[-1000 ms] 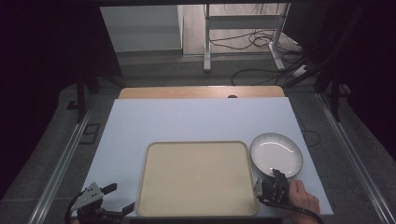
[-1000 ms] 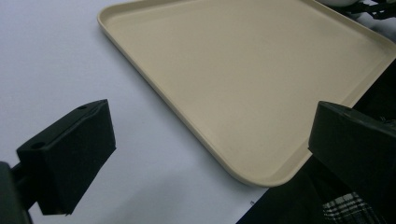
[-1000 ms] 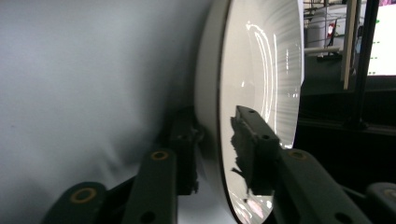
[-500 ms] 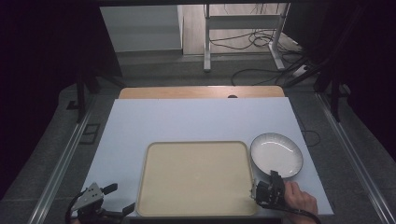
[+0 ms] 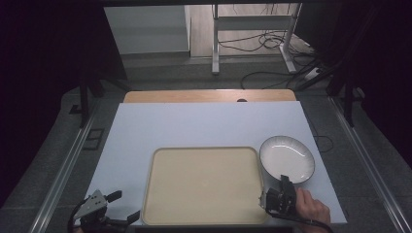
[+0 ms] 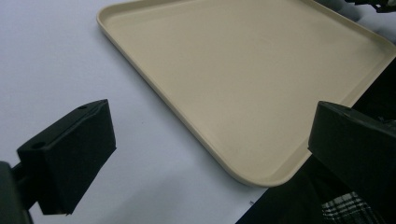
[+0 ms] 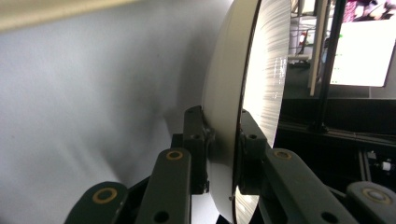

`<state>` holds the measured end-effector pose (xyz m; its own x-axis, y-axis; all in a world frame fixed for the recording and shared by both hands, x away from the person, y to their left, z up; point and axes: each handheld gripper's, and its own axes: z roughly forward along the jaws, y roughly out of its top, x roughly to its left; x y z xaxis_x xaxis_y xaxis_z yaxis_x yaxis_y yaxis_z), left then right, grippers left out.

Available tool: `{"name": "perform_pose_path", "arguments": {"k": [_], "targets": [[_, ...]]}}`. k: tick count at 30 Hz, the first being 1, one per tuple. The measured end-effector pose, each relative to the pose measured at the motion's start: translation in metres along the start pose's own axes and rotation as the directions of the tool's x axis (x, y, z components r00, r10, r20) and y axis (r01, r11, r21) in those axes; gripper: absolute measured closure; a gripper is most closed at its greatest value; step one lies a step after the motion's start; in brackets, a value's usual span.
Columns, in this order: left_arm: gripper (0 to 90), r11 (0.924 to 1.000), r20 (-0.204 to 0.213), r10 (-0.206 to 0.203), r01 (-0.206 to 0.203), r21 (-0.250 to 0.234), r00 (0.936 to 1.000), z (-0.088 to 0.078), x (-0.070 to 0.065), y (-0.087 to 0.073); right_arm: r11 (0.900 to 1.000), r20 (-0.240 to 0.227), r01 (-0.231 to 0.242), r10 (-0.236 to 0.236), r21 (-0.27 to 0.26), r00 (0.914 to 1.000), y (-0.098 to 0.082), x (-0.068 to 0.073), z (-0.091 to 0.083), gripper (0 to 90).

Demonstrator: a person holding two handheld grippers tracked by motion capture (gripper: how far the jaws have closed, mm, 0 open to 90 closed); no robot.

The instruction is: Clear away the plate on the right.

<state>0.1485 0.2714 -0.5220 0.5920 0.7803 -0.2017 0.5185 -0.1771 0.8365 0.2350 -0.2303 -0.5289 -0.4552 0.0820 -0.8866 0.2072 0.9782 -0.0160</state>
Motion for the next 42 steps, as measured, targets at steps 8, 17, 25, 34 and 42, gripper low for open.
{"name": "perform_pose_path", "arguments": {"k": [8,17,25,34,42], "targets": [[0.3,0.9999,-0.001,-0.010,0.010,-0.007,0.9999,-0.001,0.001,0.000,0.999,0.027,0.000,0.001,-0.036,0.9996,0.009,-0.001,-0.008,77.5],[0.3,0.9999,-0.001,-0.013,0.013,-0.006,0.9999,0.000,0.001,0.000,0.997,0.043,0.035,-0.033,-0.068,0.9985,0.021,0.001,-0.017,76.9],[0.3,0.9999,-0.002,-0.014,0.014,-0.005,0.9999,0.000,0.001,0.000,0.992,0.053,0.062,-0.056,-0.112,0.9970,0.035,0.005,-0.025,76.3],[0.4,0.9999,-0.003,-0.016,0.016,-0.004,0.9999,0.000,0.001,0.000,0.979,0.018,0.076,-0.074,-0.191,0.9971,0.047,0.007,-0.028,76.1],[0.3,0.9999,-0.004,-0.014,0.014,-0.002,0.9999,0.000,0.001,0.000,0.971,0.023,0.099,-0.096,-0.219,0.9951,0.061,0.011,-0.033,76.1]]}}
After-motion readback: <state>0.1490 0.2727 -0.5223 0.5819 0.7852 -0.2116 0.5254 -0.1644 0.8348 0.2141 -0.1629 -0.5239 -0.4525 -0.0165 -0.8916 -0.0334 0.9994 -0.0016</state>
